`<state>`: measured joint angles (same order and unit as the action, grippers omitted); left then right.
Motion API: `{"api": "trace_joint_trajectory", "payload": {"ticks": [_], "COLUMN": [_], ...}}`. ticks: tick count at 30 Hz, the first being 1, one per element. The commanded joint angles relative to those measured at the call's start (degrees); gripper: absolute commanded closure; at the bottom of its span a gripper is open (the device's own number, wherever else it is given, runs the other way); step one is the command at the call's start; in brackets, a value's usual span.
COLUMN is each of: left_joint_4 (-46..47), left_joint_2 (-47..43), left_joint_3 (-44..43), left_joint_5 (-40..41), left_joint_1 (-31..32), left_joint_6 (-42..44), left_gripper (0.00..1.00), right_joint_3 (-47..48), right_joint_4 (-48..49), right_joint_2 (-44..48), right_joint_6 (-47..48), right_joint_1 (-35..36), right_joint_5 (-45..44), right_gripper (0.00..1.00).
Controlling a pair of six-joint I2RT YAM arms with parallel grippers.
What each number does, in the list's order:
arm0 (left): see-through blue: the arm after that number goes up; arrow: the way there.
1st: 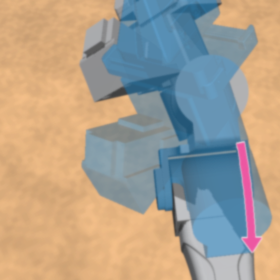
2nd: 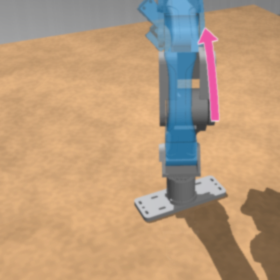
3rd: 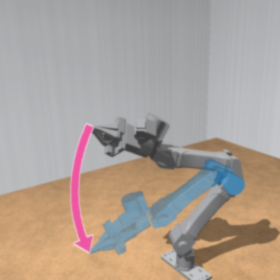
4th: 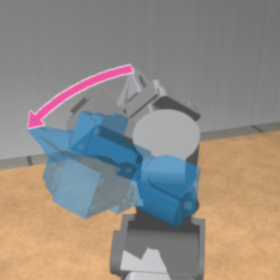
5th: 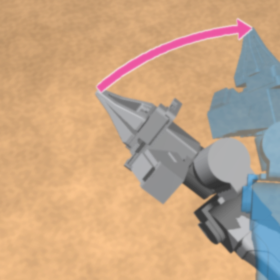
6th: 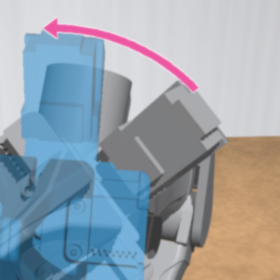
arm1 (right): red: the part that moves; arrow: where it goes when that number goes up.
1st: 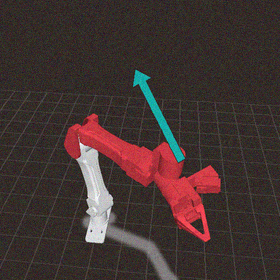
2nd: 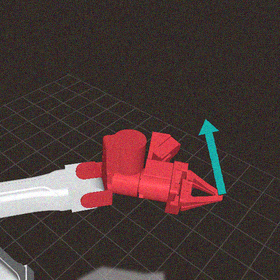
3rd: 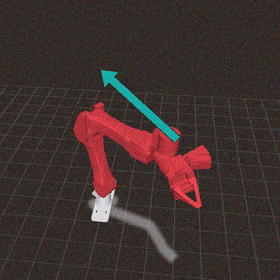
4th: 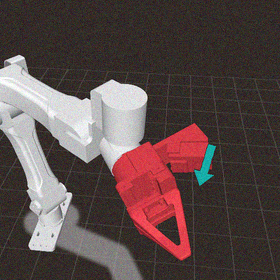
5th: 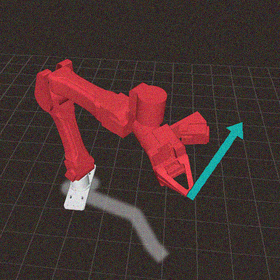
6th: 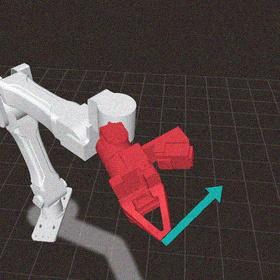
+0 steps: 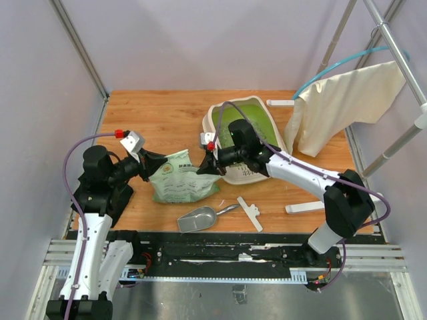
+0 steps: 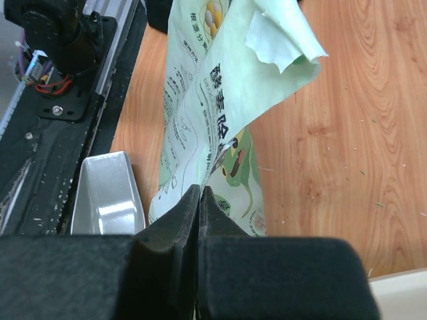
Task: Fill the litter box with clean litter
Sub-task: Close the cat litter bag at the center of the board.
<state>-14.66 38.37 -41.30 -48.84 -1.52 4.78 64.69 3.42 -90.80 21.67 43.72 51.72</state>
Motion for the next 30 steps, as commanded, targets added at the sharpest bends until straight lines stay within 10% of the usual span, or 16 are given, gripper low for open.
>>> {"api": "trace_joint_trajectory", "payload": {"ticks": [1, 6, 17, 30], "left_joint_4": [14.3, 15.0, 15.5, 17.2], "left_joint_2": [-2.0, -1.2, -2.4, -10.0], "left_joint_3": [-0.6, 1.5, 2.1, 15.0], "left_joint_5": [6.9, 10.5, 12.0, 20.9], "left_joint_1": [-0.5, -0.5, -0.5, -0.5], "left_joint_6": [-1.0, -3.7, -9.9, -41.2], "left_gripper": [0.99, 0.89, 0.11, 0.0], "right_joint_3": [3.9, 8.9, 16.9, 17.4], "right_joint_4": [-5.9, -6.8, -8.3, -7.5], "right_joint_2": [-2.2, -7.5, -19.1, -22.5], "right_joint_6": [-9.7, -23.4, -44.2, -57.6], "right_joint_1": [-1.3, -1.9, -5.5, -9.1], "right_joint_5": [6.6, 10.3, 16.5, 27.1], "right_gripper": [0.99, 0.99, 0.99, 0.99]}}
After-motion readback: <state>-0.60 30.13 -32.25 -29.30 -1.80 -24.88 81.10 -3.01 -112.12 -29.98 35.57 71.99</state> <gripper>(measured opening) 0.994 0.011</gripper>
